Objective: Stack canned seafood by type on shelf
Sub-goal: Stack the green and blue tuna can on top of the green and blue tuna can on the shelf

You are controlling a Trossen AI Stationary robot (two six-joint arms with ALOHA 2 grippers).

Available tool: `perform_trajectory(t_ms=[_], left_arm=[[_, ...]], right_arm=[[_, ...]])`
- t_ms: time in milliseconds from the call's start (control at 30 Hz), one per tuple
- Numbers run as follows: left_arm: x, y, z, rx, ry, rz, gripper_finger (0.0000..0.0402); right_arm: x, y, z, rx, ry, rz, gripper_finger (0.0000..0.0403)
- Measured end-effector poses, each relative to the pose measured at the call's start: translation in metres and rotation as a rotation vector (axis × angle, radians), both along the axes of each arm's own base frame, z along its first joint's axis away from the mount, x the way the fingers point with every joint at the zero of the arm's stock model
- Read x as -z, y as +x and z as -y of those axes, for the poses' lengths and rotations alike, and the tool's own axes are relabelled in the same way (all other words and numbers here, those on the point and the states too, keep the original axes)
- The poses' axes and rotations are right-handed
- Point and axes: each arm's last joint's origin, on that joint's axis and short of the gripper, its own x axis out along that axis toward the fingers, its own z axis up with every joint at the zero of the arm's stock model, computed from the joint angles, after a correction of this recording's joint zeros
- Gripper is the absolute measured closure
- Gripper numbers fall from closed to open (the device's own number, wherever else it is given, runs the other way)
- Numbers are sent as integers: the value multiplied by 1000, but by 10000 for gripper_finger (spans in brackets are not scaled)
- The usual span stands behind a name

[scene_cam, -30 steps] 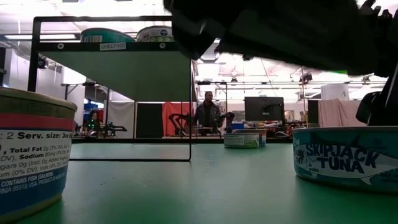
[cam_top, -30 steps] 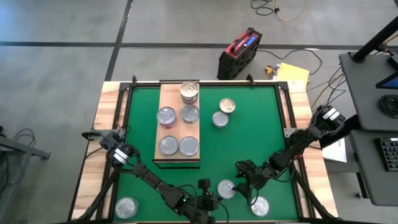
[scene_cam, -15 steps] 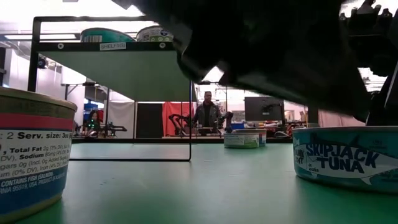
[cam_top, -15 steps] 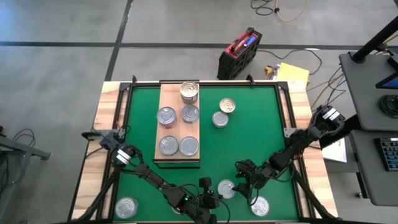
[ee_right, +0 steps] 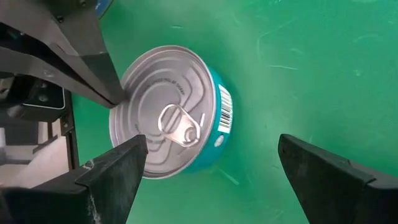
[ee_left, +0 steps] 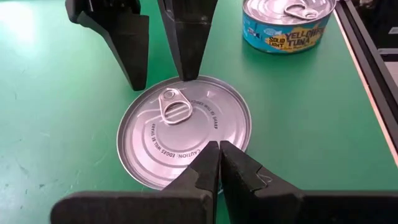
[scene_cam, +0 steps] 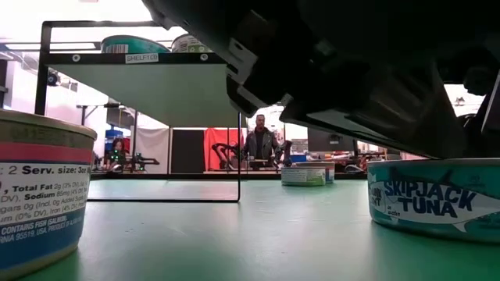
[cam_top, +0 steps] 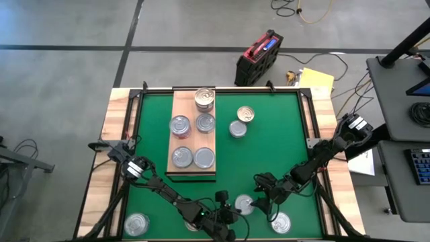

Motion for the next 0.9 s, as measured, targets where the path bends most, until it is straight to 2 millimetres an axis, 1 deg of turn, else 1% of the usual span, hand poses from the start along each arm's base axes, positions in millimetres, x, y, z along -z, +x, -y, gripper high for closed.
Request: perform_trajectory(t_ms=[133,367,900], left_arm=[[1,-1,1,2,0,-1,402],[9,-2,5,-13,-5,8,402],[13,-11,13,-34,27,16,402]], right_arm=[[0,0,0,-6,3,5,48],[-3,3,-2,-20,36,31,48],[-5,4,-3,-14,60,49,48]])
